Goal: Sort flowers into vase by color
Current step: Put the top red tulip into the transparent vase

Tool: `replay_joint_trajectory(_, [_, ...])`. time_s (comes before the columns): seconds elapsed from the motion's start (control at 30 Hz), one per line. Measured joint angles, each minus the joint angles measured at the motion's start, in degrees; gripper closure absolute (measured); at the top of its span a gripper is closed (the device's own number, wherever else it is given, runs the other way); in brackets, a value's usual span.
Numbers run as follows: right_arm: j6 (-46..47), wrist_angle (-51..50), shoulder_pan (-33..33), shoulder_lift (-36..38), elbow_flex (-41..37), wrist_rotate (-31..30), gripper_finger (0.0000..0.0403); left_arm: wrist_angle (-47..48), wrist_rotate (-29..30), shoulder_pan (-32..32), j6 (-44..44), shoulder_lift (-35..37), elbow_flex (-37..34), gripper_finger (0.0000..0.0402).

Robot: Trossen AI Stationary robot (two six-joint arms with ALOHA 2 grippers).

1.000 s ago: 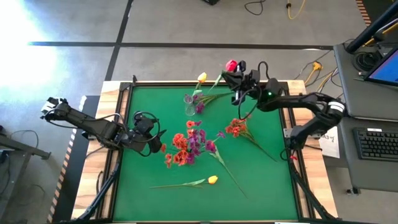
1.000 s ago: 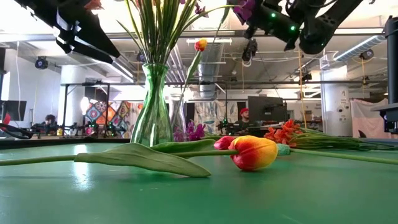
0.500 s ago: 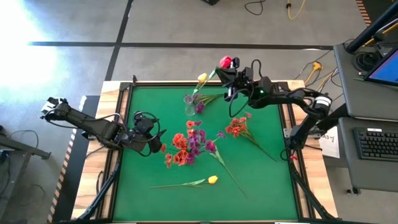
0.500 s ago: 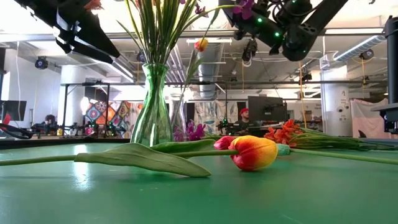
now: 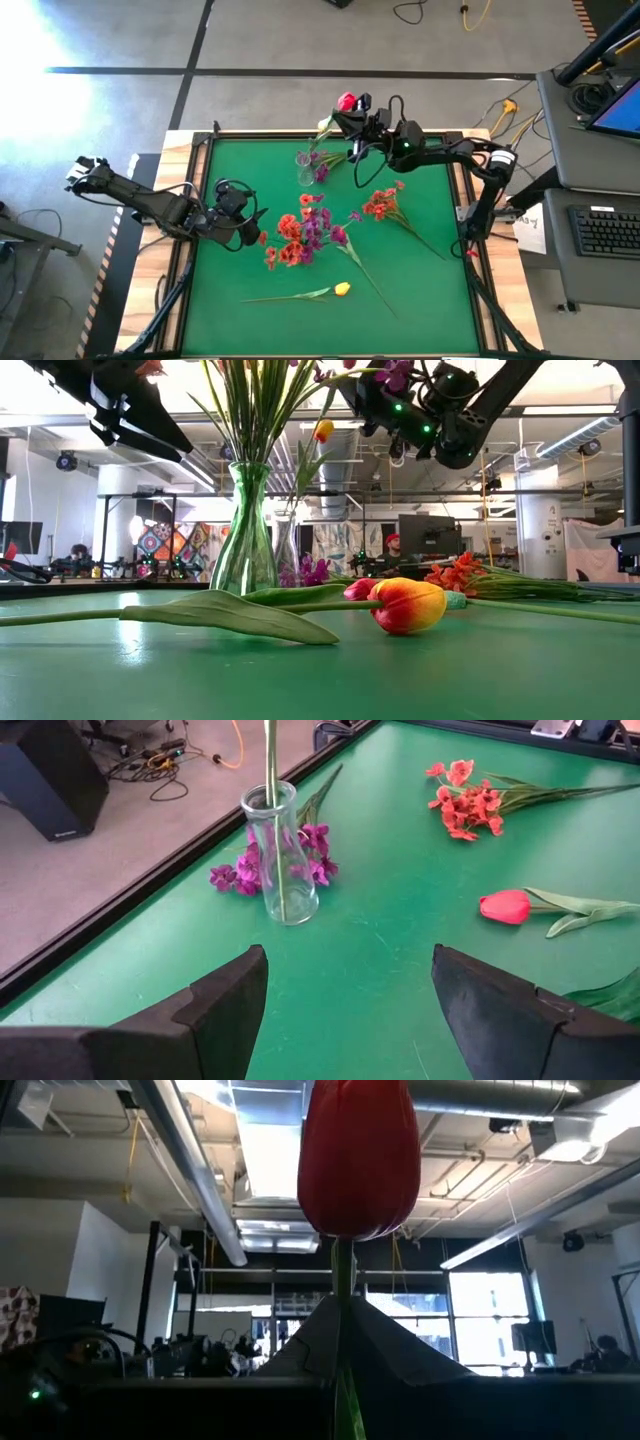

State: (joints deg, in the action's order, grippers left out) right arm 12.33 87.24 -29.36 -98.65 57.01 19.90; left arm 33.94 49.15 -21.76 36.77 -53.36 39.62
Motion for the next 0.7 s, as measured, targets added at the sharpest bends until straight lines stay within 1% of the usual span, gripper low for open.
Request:
replay_joint_trajectory(0.2, [-0.60,-1.65,0.00,-0.11,0.04,0.04,0.0390,0.00,-0.04,0.00,0.00,-0.01,0.00,0.0134])
replay_joint_trajectory(0.37, [-3.03,-4.61,0.00,-0.13,0.03,0.04,0.0390,-0.01,-0.07,0.00,-0.02,0.00,0.00,0.0134])
replay_joint_trajectory(0.7, [-3.46,-6.11,0.00,-0.15,0.00,0.04,0.0390,0.01,-0.09,0.02,-0.02,-0.02,0.00,0.0134])
